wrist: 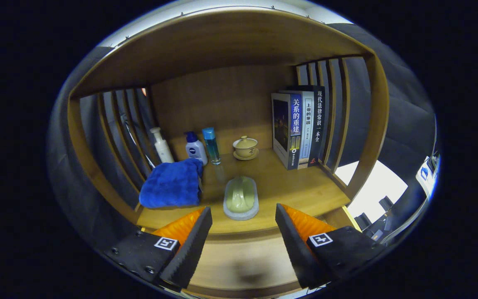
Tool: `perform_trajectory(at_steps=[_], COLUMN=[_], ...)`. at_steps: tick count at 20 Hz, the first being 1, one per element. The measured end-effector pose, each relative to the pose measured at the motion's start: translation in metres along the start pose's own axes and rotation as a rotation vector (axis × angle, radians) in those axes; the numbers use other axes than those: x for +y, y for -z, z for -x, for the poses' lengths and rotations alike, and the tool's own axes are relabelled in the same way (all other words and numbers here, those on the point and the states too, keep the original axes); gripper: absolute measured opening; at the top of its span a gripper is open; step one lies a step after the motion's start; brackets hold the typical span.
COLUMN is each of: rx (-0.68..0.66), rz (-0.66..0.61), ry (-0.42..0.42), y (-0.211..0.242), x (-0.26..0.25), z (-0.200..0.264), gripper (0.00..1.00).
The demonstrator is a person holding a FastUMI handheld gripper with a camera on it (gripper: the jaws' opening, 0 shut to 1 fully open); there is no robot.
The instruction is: Pull open the drawer, take out the items inside it, and place them on the countertop above the cabinet.
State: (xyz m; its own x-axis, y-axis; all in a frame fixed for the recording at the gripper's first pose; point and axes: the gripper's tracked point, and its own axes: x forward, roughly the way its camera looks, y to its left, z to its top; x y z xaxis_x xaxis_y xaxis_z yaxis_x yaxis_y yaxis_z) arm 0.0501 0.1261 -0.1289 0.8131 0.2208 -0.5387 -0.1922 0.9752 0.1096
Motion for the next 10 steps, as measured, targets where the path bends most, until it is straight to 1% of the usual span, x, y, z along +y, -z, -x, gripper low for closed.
perform_trajectory(at_steps=[4, 10], rx=[-0.059, -0.134], rz=[-0.005, 0.005], ry=[-0.015, -0.02], y=[0.014, 0.051], x=[0.003, 0.003], z=[0.029, 0.072], gripper=[0.99, 0.99])
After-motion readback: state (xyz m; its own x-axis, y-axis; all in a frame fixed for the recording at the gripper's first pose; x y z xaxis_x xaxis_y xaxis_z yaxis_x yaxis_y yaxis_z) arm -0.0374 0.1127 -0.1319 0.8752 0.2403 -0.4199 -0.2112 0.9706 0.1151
